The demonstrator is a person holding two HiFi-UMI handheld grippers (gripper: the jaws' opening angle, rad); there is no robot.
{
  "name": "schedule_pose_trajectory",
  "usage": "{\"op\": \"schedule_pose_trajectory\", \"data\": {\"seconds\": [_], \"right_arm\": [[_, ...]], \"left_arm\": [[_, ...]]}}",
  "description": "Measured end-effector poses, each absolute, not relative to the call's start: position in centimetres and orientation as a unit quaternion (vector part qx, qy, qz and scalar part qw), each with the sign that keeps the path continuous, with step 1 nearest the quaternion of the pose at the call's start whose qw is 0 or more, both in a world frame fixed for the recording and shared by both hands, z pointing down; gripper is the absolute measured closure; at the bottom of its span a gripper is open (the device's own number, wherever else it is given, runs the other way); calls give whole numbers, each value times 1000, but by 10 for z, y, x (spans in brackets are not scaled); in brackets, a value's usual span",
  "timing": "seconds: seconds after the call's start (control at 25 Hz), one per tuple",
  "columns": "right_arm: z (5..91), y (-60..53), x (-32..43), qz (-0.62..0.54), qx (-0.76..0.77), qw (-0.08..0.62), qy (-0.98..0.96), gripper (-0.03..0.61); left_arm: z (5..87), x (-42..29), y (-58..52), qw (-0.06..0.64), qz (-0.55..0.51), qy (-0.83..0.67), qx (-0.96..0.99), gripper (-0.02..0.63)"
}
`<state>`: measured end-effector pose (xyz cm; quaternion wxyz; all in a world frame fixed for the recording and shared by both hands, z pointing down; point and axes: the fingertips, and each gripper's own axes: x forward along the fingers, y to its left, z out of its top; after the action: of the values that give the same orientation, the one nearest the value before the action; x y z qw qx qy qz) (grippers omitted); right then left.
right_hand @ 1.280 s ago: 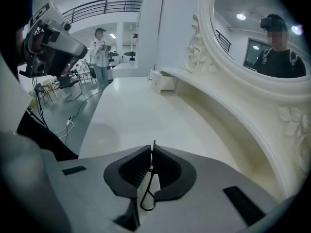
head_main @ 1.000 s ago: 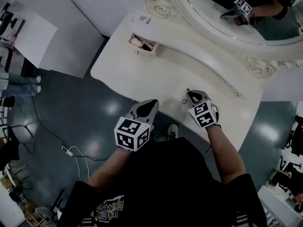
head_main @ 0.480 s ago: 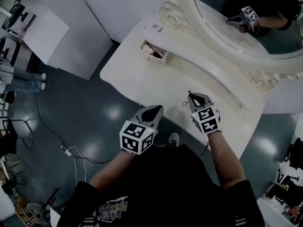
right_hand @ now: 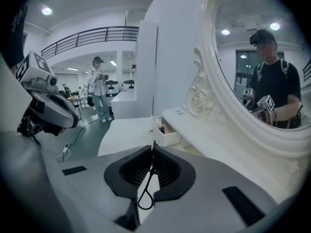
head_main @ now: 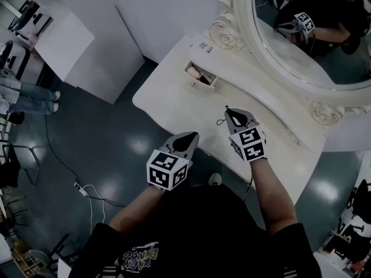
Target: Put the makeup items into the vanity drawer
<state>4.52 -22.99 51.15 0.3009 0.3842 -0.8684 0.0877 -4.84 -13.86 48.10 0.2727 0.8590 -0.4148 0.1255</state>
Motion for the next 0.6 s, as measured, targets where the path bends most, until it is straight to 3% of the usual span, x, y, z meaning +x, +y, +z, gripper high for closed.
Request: {"op": "schedule_pose_trajectory", "data": {"seconds": [0.6], "right_arm": [[495, -330, -24, 55, 392, 297, -869, 540]], "left_arm": [[480, -103, -204, 257, 128, -400, 870, 614]]}}
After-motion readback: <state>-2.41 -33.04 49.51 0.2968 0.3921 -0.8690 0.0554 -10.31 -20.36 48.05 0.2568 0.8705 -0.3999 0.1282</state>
